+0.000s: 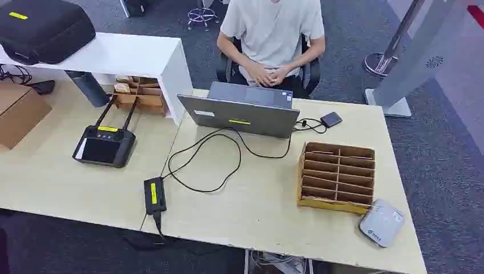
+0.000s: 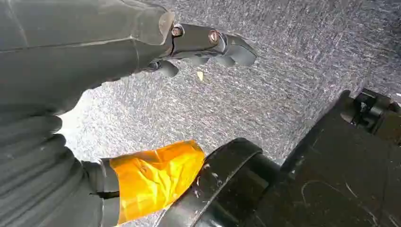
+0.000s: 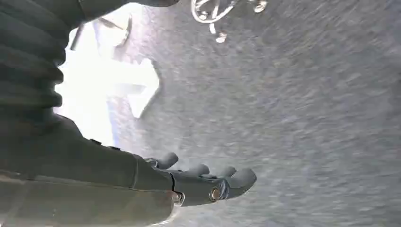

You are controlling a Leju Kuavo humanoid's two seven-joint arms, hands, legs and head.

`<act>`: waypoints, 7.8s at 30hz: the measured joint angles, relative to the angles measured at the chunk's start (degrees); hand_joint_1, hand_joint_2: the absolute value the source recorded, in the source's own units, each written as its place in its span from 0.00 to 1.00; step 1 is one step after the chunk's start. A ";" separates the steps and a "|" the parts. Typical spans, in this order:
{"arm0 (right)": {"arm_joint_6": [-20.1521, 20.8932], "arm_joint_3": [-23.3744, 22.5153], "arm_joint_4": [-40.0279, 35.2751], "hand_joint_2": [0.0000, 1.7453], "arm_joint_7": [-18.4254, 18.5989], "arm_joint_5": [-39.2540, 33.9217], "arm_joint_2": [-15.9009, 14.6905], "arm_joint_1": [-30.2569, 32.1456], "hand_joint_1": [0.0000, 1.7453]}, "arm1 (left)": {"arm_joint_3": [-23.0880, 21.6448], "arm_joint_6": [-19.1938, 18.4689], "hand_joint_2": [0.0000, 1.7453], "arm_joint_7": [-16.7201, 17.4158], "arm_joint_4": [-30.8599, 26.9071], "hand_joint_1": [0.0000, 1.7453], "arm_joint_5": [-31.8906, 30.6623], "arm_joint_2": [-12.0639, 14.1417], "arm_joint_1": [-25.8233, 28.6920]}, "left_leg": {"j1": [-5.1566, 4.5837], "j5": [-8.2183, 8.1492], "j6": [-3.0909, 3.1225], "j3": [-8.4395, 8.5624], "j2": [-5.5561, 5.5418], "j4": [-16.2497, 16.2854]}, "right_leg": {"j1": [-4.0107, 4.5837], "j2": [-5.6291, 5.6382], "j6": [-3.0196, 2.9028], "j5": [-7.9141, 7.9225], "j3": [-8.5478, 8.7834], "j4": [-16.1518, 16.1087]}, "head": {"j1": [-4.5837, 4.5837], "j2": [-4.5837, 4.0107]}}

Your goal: Pass the card to the sensor for recognition and then transmit it.

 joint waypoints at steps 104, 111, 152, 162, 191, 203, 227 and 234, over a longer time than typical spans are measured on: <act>19.15 -78.64 16.20 1.00 -35.95 56.92 10.37 -43.77 0.00 | -18.77 -0.35 1.00 1.81 2.05 0.00 9.61 -0.31 1.63 | -0.09 0.23 0.07 -0.02 -0.24 0.02 | -0.11 -0.20 -0.01 0.11 -0.01 0.20 | 0.02 0.00; 16.66 -67.77 14.82 1.00 -34.84 65.73 12.84 -49.81 0.00 | -18.93 -0.83 1.00 2.10 2.05 0.00 8.19 -0.39 1.24 | -0.07 0.25 0.05 -0.01 -0.24 0.02 | -0.10 -0.19 -0.02 0.13 -0.02 0.21 | 0.02 0.00; 13.14 -36.61 13.80 1.00 -31.56 81.88 25.45 -59.90 1.00 | -16.48 -2.08 1.00 4.87 2.12 0.00 3.43 -1.09 0.59 | -0.04 0.30 -0.01 0.04 -0.21 0.03 | -0.05 -0.13 -0.05 0.14 -0.05 0.22 | 0.02 0.00; 13.29 -36.61 13.80 1.00 -31.82 81.48 25.47 -59.90 1.00 | -15.84 -2.08 1.00 4.87 2.12 0.00 3.56 -1.09 0.72 | -0.04 0.30 -0.01 0.04 -0.21 0.03 | -0.06 -0.14 -0.05 0.15 -0.04 0.22 | 0.04 0.00; 18.11 -35.30 16.70 1.00 -30.09 81.94 24.79 -62.34 1.00 | -9.68 -2.21 1.00 -1.55 2.60 0.00 6.05 -0.52 1.84 | -0.10 0.31 0.00 0.04 -0.22 0.08 | -0.10 -0.12 -0.02 0.18 -0.07 0.21 | 0.04 0.00; 24.55 -32.57 18.63 1.00 -28.11 81.48 22.87 -65.62 1.00 | -7.58 -4.24 1.00 -2.45 2.93 0.00 8.43 -0.52 2.61 | -0.10 0.30 0.00 0.05 -0.19 0.09 | -0.11 -0.08 -0.03 0.19 -0.08 0.21 | 0.00 0.00; 48.68 -21.12 11.63 1.00 -21.83 67.91 13.52 -70.72 1.00 | -3.80 -0.50 1.00 -5.35 3.21 0.00 15.91 -0.33 5.20 | -0.20 0.29 0.02 0.04 -0.15 0.12 | -0.18 -0.01 -0.01 0.20 -0.10 0.21 | 0.02 0.00; 53.46 -17.49 9.64 1.00 -21.51 63.65 11.33 -71.63 1.00 | -3.21 -0.79 1.00 -5.66 3.50 0.00 18.49 -0.33 5.54 | -0.24 0.29 0.02 0.04 -0.13 0.12 | -0.22 0.00 0.02 0.22 -0.11 0.20 | 0.02 0.00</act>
